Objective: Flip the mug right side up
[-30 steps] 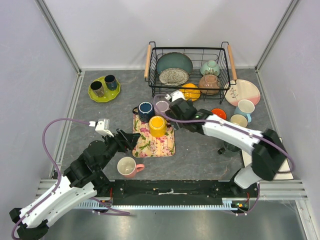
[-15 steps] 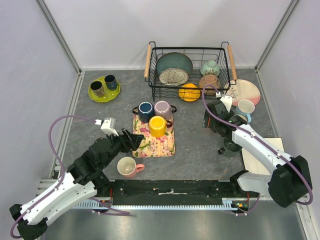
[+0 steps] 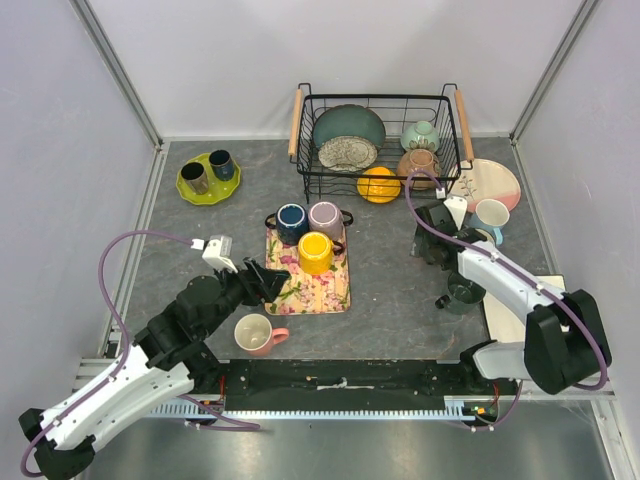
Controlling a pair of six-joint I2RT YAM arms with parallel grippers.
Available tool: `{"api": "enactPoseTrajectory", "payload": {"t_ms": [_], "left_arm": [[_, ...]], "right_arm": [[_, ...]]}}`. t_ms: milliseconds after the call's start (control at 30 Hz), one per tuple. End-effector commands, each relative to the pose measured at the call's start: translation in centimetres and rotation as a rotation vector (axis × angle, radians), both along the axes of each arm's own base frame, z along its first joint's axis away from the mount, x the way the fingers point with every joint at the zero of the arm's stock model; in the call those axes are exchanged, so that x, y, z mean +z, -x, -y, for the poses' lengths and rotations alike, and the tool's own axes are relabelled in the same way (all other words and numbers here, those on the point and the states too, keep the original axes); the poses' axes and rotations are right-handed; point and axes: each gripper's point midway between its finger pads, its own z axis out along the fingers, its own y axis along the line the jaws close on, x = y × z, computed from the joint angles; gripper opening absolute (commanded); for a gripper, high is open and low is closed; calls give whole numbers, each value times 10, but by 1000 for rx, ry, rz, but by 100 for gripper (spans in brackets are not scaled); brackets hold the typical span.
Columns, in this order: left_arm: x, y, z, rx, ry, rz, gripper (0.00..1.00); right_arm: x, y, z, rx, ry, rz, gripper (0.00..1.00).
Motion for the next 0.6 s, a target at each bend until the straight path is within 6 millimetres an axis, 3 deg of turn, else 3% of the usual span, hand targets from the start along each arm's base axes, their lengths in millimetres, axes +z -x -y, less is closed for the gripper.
{"api": "enactPoseTrajectory", "payload": {"t_ms": [0, 200, 567], "left_arm": [[14, -1, 2, -2, 51, 30, 79], [15, -1, 3, -4, 52, 32, 79], [13, 0, 1, -3, 52, 29, 79]], "right_arm": [[3, -16, -3, 20, 0, 30, 72], [5, -26, -4, 49, -1, 29, 66], [-13, -29, 0, 66, -9, -14, 44]]}}
